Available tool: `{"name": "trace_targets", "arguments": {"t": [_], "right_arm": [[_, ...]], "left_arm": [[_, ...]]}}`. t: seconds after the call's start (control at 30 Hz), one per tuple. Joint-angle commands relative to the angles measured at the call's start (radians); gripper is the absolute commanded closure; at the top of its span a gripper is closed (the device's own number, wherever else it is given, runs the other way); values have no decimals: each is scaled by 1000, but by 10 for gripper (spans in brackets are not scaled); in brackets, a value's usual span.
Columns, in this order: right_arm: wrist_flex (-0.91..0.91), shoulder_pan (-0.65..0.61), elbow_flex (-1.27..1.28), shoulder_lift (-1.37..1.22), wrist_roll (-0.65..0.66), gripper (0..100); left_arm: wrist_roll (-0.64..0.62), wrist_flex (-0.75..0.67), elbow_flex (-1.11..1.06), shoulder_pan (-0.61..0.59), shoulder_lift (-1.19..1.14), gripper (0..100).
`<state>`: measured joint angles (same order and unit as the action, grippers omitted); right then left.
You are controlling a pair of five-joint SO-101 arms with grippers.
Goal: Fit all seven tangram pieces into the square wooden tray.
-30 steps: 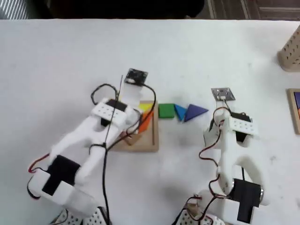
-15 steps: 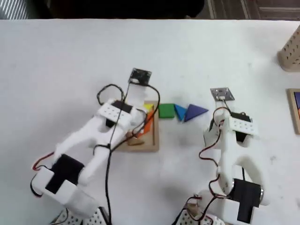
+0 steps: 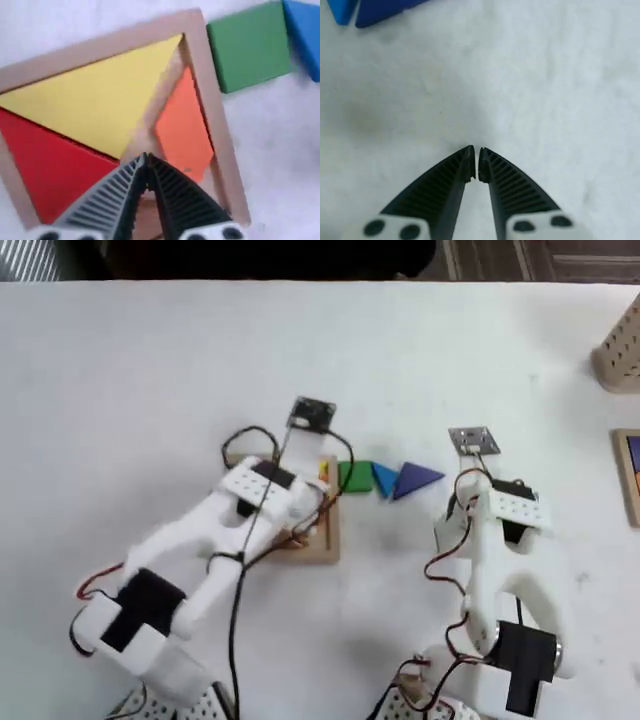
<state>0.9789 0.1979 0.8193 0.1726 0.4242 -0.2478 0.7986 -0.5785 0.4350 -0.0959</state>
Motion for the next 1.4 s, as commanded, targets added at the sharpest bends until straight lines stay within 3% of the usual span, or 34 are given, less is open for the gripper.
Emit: {"name": "trace_targets", "arguments": {"t": [0.0, 0.87, 1.37], "right_arm": [[-8, -2, -3, 42, 12, 975], [-8, 1, -3, 42, 9, 975], [-10, 2, -5, 41, 9, 975]], "left_arm": [[-14, 18, -15, 35, 79, 980], [-14, -87, 15, 33, 94, 980], [-14, -84, 164, 35, -96, 980]]}}
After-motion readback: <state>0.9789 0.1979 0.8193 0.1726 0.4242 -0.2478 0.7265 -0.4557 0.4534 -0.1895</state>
